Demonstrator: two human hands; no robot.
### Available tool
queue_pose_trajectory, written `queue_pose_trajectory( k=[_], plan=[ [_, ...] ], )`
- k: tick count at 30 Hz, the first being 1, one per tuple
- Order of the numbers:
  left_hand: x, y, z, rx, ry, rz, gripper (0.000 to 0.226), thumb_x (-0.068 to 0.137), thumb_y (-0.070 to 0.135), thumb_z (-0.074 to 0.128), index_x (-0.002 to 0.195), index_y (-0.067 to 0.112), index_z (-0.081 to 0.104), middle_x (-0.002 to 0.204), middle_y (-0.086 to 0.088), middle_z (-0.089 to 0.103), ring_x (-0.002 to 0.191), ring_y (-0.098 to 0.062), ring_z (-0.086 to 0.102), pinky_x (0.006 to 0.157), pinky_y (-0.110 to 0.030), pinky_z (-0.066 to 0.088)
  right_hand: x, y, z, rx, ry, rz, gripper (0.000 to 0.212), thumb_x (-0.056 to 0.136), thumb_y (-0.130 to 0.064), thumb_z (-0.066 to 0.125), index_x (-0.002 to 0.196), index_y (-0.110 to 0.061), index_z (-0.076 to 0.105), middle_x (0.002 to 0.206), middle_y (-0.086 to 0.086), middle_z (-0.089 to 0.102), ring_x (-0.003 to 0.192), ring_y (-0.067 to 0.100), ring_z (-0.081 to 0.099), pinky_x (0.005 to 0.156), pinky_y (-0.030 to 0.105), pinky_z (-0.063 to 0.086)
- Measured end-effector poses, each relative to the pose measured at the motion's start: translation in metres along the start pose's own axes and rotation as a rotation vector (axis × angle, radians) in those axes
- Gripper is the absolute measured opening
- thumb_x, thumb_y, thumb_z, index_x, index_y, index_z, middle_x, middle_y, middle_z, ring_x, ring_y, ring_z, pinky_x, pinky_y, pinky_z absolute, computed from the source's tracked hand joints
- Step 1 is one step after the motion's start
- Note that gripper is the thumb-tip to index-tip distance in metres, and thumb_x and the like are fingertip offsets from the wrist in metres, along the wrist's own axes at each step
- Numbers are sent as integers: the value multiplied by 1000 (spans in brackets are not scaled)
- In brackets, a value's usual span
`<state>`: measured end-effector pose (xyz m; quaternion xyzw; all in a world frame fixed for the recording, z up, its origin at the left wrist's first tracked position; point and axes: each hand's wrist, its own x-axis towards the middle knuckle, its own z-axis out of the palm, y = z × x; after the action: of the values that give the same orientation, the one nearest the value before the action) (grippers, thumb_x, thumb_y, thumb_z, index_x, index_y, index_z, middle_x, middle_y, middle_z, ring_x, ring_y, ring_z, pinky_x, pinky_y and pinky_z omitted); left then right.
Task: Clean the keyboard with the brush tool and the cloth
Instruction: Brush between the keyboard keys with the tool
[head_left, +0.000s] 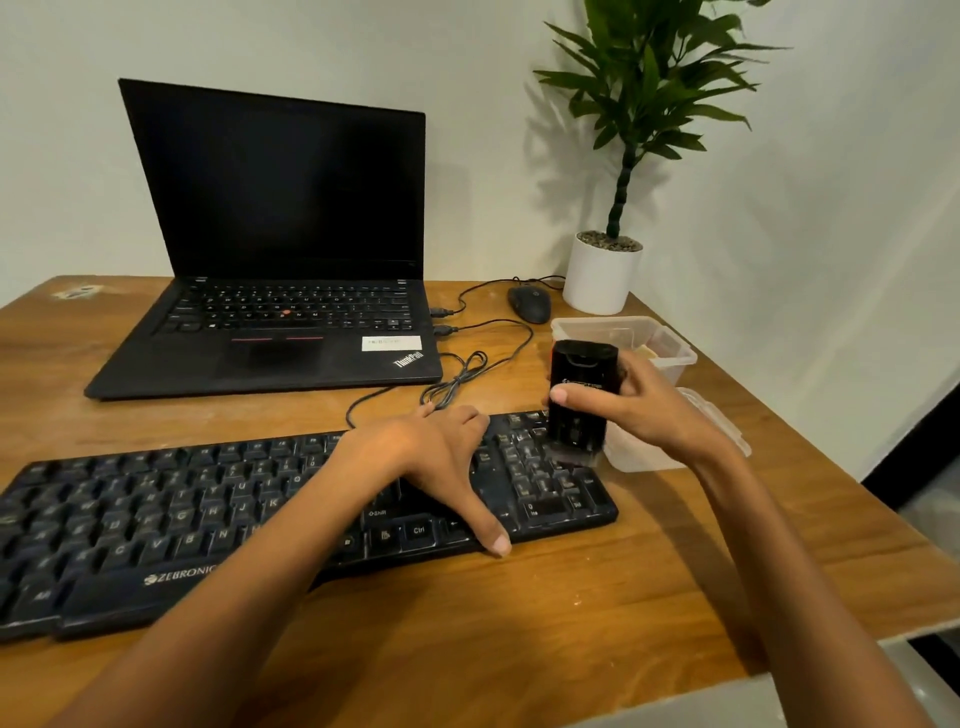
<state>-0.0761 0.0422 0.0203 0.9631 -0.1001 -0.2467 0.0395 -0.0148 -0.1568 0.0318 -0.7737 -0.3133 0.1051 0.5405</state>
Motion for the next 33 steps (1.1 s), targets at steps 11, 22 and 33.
queue_pose_trajectory(
  k=[11,22,33],
  plan=[
    [-3,1,2,-25,45,23,127,60,69,67,147,17,-10,156,4,-10,143,-20,-8,116,-40,-7,-6,-4,-27,-103,-265,57,46,67,-34,72,102,-7,61,96,5,70,98,20,64,87,33,52],
    [-6,2,1,-26,54,28,125,62,68,66,147,15,-10,156,3,-11,143,-18,-5,116,-38,-3,-10,-3,-33,-135,-327,112,39,70,-29,73,103,-9,62,100,5,70,101,22,63,87,31,51],
    [-5,0,2,-30,58,35,126,62,68,66,147,16,-9,156,5,-9,143,-19,-4,116,-39,-3,-15,-7,-26,-31,-431,73,35,72,-23,69,103,-10,63,104,6,69,103,21,63,83,32,53]
  ],
)
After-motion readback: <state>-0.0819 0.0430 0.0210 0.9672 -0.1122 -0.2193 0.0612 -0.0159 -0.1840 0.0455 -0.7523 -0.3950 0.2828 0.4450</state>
